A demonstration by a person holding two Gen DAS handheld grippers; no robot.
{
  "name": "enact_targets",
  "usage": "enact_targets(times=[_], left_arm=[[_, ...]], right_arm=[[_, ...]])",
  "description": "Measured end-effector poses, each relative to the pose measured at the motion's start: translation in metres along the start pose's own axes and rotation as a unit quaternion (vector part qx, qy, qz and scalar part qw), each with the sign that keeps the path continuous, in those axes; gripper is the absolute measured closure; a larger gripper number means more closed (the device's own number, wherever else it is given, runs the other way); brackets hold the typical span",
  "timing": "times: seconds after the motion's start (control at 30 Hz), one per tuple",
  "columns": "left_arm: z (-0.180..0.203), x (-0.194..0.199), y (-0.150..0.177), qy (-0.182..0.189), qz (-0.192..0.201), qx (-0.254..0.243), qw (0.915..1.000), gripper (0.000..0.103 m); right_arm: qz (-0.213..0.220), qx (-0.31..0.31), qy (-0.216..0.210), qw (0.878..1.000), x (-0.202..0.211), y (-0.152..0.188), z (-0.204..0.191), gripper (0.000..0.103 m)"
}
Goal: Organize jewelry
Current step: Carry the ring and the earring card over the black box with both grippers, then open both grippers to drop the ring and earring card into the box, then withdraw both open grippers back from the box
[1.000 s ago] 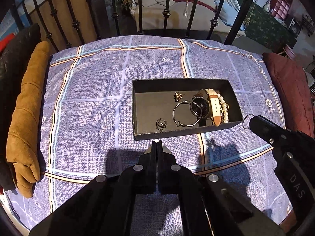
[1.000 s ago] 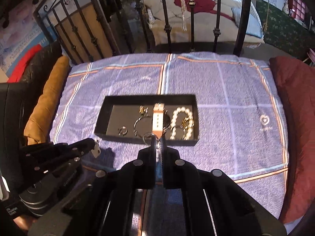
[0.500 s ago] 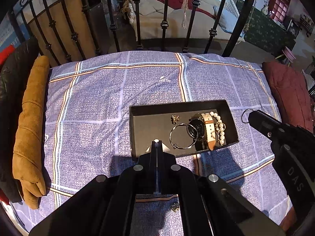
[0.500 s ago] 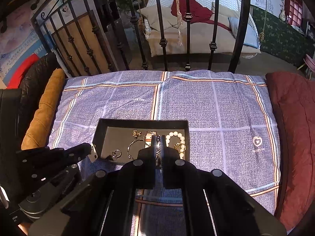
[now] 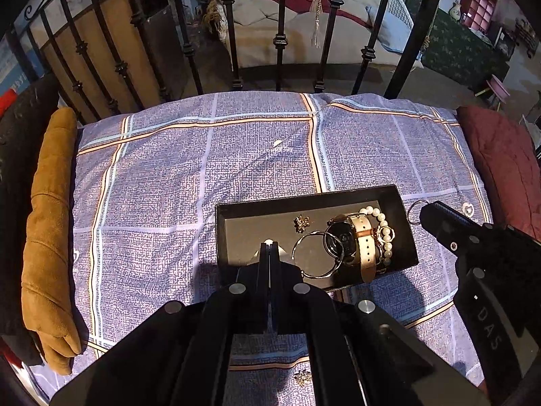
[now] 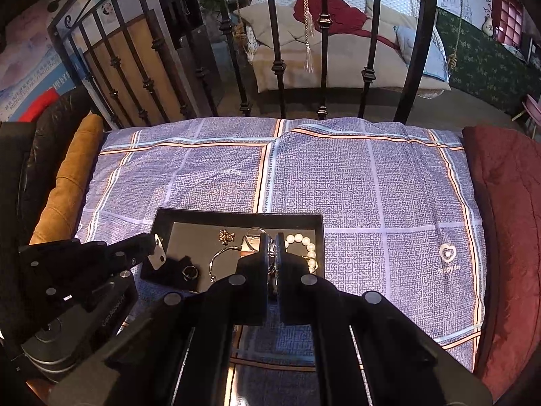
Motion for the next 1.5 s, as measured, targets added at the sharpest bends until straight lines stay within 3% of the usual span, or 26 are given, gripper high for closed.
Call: enact_targets(times=[0.4,0.43,0.47,0.53,0.7,1.03,1.5], left_arm=[[0.003,-0.014,-0.006,0.002,-0.012,0.002,0.9999,0.099],[0.003,-0.014,-0.007,0.003,-0.012,0.004,0.9999,0.087],[0.003,-0.014,-0.007,0.003,-0.010,0.007,0.9999,0.063],[0.003,-0.009,-0.008,-0.005,0.007,0.008,0.9999,0.043],[0.000,-0.008,-0.010,-0.025,0.010,0.007,0.9996,0.042],[-0.006,-0.003,-0.005,-0.030,0.014,0.005,0.9995,0.038],[-0.065,0.022,0.034,-0.057,0.009,0.057,0.9967,0.033]], right_arm=[[-0.021,-0.001,0.015,1.000,-0.018,-0.003,0.005,0.098],[-0.021,-0.003,0.015,1.000,-0.018,-0.003,0.006,0.098],[-0.021,-0.005,0.015,1.000,-0.019,-0.003,0.007,0.098],[-0.024,-0.005,0.012,1.000,-0.020,-0.002,0.009,0.094],[-0.012,-0.011,0.029,0.999,-0.018,-0.003,0.015,0.052],[-0.008,-0.016,0.021,1.000,-0.009,0.000,0.019,0.051],[-0.010,-0.016,0.010,1.000,0.008,0.024,0.016,0.051]])
Point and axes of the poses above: each gripper's, at about its wrist camera, not at the fingertips, and x roughly against the way its jaws point, z to its right, y to its underside, the point moved 3 cm from there along -x, roughly the way its jaws point
